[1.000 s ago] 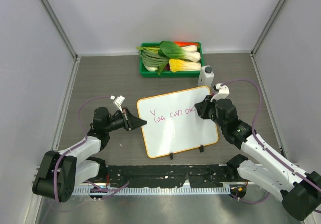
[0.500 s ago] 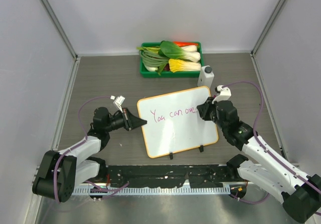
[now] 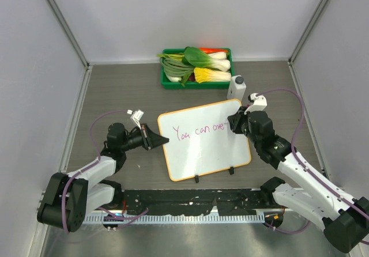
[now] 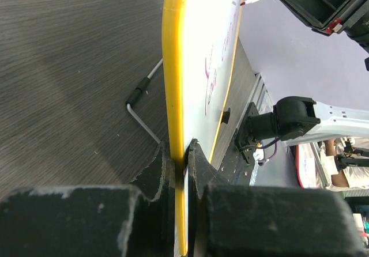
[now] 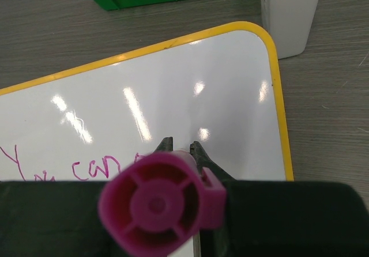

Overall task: Write a sentence on the whiteboard
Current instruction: Write on the whiteboard at the whiteboard stand.

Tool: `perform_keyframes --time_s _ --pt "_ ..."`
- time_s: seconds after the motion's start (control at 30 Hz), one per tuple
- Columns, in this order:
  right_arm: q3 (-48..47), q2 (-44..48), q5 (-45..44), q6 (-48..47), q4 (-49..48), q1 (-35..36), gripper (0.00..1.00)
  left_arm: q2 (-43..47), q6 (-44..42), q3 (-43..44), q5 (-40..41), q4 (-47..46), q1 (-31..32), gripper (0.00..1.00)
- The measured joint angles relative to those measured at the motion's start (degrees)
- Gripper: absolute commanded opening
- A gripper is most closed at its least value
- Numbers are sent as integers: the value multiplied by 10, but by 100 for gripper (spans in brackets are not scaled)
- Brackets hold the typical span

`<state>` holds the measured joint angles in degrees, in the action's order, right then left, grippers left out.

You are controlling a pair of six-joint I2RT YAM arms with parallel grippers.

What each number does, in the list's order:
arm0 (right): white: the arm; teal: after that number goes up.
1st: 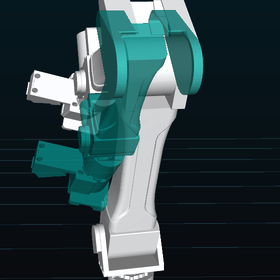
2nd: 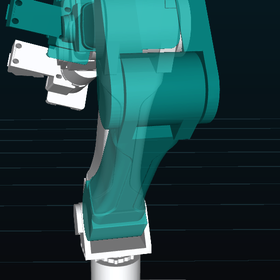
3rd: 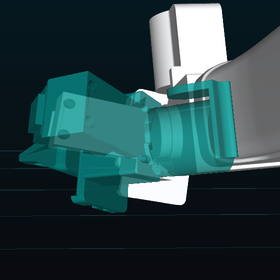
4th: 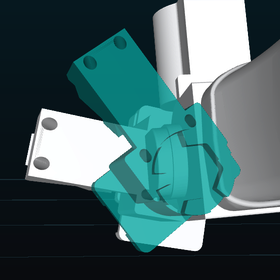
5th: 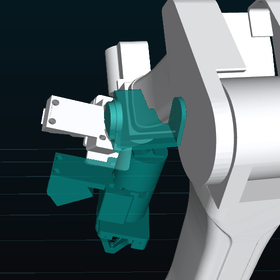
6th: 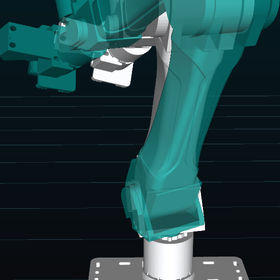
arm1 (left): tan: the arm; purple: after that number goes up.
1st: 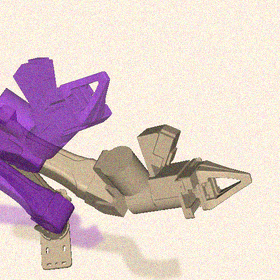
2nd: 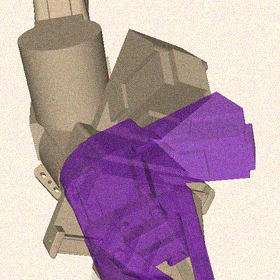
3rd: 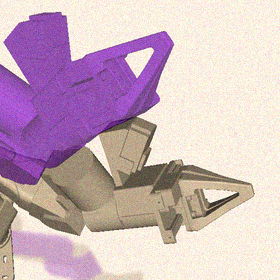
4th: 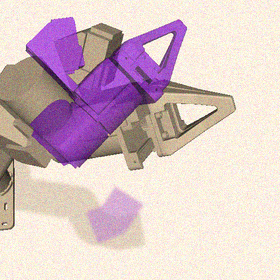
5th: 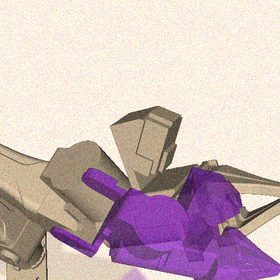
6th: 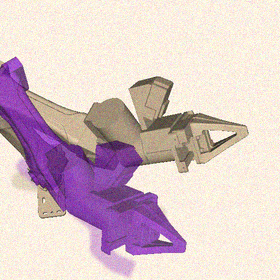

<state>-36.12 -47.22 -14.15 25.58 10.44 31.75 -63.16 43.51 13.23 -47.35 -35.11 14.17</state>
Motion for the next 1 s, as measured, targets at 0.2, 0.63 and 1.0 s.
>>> perform_keyframes --time_s 0.2,0.63,1.0 --pt "0 -16 0 0 -4 0 1 0 0 0 0 0 0 0" --pt "0 -16 -10 1 -8 0 1 0 0 0 0 0 0 0" --pt "11 -8 -5 1 -7 0 1 0 0 0 0 0 0 0"
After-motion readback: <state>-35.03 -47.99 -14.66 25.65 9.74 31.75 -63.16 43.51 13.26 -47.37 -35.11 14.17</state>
